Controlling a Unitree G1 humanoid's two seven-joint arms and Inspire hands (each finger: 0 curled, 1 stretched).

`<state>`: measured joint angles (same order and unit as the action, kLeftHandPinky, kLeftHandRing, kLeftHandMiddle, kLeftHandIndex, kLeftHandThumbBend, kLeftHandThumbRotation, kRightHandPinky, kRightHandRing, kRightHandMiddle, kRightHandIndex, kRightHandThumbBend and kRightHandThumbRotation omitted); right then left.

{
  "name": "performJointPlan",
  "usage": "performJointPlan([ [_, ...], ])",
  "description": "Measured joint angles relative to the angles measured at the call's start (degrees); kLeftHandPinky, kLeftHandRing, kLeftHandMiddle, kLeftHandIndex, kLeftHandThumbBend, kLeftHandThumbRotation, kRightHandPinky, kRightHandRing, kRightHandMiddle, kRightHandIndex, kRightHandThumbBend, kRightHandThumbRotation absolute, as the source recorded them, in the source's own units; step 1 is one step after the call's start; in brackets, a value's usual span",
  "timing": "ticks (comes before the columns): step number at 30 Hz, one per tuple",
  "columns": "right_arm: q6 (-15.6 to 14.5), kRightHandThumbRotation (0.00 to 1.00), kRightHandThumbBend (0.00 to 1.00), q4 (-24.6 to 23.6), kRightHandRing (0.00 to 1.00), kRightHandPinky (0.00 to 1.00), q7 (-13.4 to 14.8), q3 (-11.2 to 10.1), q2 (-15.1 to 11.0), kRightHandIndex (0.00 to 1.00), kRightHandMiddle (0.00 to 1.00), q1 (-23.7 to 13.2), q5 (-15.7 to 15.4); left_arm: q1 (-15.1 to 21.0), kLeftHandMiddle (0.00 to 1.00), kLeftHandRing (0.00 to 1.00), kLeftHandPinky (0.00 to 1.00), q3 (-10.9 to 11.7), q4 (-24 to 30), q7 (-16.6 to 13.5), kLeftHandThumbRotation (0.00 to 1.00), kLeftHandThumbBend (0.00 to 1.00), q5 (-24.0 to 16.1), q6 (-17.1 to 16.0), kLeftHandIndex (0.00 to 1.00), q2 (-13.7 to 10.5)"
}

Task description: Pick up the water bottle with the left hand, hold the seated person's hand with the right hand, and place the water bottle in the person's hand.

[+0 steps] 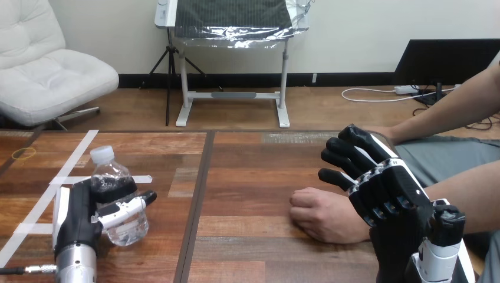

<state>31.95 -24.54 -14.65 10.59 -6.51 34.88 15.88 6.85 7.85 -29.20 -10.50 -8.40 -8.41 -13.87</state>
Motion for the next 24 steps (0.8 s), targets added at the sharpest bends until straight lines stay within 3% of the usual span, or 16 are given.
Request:
performJointPlan([
  [12,-0.2,1.0,0.74,0.0,0.84,0.79,0.0,-0.6,-0.2,0.84,0.83,-0.3,-0.6,-3.0,0.39,0.34,0.27,0.0,6.9,-0.3,0.0,0.64,1.1,-2.9,0.41,1.8],
  [24,-2.2,0.98,0.69,1.1,0.81,0.74,-0.6,-4.4,-1.9,0.82,0.81,-4.9,-3.3,-7.0,0.37,0.32,0.26,-0.1,14.7,-0.2,0.0,0.63,1.3,-7.1,0.4,3.8],
])
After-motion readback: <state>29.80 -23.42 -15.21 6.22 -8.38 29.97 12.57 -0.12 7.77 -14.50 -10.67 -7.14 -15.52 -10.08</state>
